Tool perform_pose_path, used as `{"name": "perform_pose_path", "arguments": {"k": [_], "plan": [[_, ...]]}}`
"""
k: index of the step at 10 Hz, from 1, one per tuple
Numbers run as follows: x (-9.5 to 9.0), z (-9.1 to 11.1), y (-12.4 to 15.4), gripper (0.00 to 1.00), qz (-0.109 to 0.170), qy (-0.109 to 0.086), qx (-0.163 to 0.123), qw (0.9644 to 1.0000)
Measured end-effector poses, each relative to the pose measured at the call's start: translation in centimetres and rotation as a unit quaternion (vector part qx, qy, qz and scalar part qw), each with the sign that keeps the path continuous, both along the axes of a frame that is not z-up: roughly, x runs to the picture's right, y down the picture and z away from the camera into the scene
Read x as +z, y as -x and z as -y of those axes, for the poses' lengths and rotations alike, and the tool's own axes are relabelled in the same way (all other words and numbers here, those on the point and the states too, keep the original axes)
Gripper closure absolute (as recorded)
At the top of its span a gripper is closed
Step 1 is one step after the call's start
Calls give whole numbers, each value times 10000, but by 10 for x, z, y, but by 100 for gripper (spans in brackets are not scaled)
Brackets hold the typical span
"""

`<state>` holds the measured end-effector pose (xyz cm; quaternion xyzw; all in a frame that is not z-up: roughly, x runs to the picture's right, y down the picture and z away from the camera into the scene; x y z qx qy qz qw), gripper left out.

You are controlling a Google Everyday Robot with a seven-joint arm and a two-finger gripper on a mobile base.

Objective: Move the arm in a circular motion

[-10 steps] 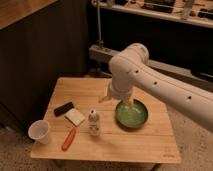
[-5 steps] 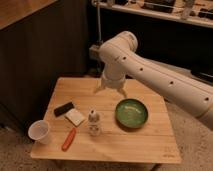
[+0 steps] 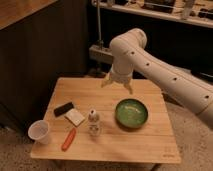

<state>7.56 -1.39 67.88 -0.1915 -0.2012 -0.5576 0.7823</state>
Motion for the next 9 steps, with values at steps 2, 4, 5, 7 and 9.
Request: {"name": "perform_pose_path", "arguments": {"k": [2,4,5,7,9], "plan": [[4,4,-18,20,-61,20,117,9999],[4,4,-28,20,-46,86,172,9998],[10,8,-33,20,-100,154,322,9993],[19,12,-52,20,-245,238,569,9978],[19,8,-81,20,-440,336,823,9951]]}}
